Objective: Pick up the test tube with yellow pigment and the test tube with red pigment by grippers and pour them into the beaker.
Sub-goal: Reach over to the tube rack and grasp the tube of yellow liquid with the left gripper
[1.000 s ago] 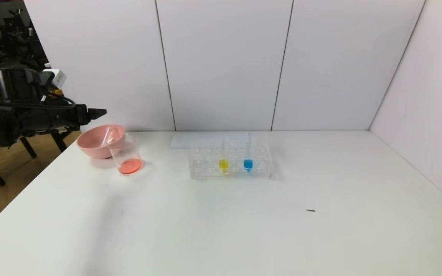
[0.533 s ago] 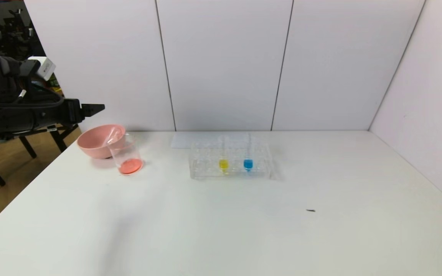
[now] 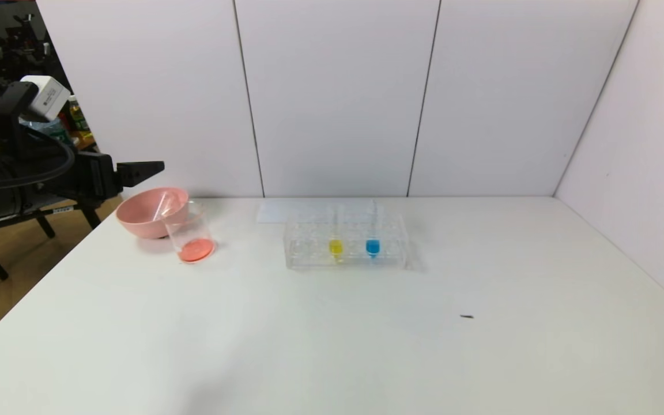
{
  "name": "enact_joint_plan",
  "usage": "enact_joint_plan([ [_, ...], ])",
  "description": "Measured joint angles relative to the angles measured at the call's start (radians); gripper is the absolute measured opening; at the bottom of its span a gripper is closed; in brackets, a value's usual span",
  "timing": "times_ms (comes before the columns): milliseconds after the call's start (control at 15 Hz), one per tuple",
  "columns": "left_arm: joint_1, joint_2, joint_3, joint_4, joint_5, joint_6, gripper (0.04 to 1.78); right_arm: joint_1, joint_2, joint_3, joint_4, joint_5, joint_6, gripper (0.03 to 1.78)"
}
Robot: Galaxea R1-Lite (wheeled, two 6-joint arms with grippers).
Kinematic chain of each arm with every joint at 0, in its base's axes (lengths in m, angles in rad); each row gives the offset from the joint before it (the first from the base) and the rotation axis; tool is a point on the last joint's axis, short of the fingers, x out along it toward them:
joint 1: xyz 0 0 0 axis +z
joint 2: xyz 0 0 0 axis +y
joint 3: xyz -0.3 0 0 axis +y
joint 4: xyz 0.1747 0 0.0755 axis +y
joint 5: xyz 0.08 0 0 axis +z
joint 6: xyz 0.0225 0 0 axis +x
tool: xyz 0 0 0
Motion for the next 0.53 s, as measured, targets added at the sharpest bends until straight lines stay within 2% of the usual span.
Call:
enact_joint_plan([
  [533,-0.112,-0.148,0.112,0.011,-0.003,-0.001,1.76,0.0,0.0,0.0,0.0,0.0,0.0,1.7],
])
